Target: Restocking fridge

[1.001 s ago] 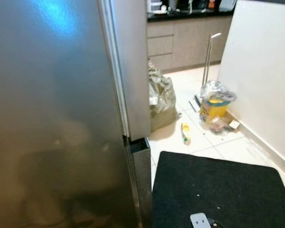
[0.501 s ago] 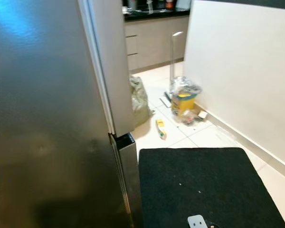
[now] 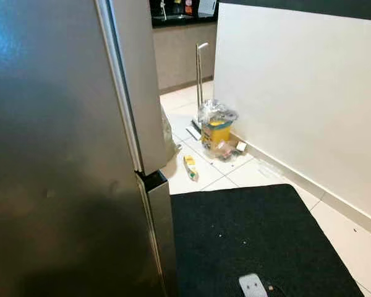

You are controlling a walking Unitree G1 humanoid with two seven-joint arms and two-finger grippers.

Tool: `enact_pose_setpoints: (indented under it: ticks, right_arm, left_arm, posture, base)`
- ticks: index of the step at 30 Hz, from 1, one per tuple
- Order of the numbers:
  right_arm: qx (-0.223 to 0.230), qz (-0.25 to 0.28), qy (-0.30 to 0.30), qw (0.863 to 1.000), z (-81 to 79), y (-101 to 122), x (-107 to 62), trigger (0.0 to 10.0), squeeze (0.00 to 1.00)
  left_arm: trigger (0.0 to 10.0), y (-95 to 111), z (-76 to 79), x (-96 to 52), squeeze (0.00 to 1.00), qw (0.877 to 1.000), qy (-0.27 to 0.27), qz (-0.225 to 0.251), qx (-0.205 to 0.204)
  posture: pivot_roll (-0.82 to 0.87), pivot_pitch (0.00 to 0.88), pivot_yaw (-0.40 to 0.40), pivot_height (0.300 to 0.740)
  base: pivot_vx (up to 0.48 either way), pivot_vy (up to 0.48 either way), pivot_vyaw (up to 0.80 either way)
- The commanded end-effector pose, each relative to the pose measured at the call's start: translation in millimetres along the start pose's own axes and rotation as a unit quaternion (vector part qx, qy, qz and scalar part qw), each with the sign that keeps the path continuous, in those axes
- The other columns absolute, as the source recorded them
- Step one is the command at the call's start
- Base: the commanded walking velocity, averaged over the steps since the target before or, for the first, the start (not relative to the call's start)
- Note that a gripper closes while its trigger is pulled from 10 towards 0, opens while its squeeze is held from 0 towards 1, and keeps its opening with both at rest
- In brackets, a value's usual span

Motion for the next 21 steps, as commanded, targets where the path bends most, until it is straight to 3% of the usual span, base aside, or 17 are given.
enact_pose_setpoints:
  ticks: [1, 8, 13, 21]
  right_arm:
    - [-0.004, 0.007, 0.001, 1.000, 1.3, 2.5, -0.3, 10.0, 0.00]
    - [-0.008, 0.014, 0.004, 1.000, 0.4, 8.3, 0.4, 10.0, 0.00]
    - [-0.007, 0.004, 0.005, 1.000, -0.5, 1.7, 0.0, 10.0, 0.00]
    - [-0.005, -0.011, 0.004, 1.000, 0.2, -8.8, -1.4, 10.0, 0.00]
  left_arm:
    - [10.0, 21.9, -3.3, 0.5, 0.00, 0.999, 0.006, 0.035, 0.002]
    - [10.0, 18.9, -5.3, 0.5, 0.00, 0.999, 0.018, 0.026, -0.014]
    - [10.0, 11.1, -6.3, 0.4, 0.00, 0.998, 0.023, 0.003, -0.051]
    - [10.0, 5.7, -6.4, 0.1, 0.00, 0.998, 0.024, -0.005, -0.062]
  posture:
    - [-0.03, 0.000, 0.007, 0.740]
    - [-0.03, 0.000, 0.006, 0.740]
    - [-0.02, 0.000, 0.007, 0.740]
    - [-0.02, 0.000, 0.006, 0.740]
  base:
    - [0.000, 0.000, 0.00]
    - [0.000, 0.000, 0.00]
    - [0.000, 0.000, 0.00]
    - [-0.285, 0.000, 0.00]
Point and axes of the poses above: a point about 5 cm out from each wrist's last joint towards the gripper, its own x axis pointing out of the wrist towards the gripper, its own y axis along the axis of the wrist's last joint, z = x × y, the point moved 1 cm from there along x, pointing out of the wrist towards the gripper, and after that the axes turned 5 degrees about x, right-handed, at the moved point
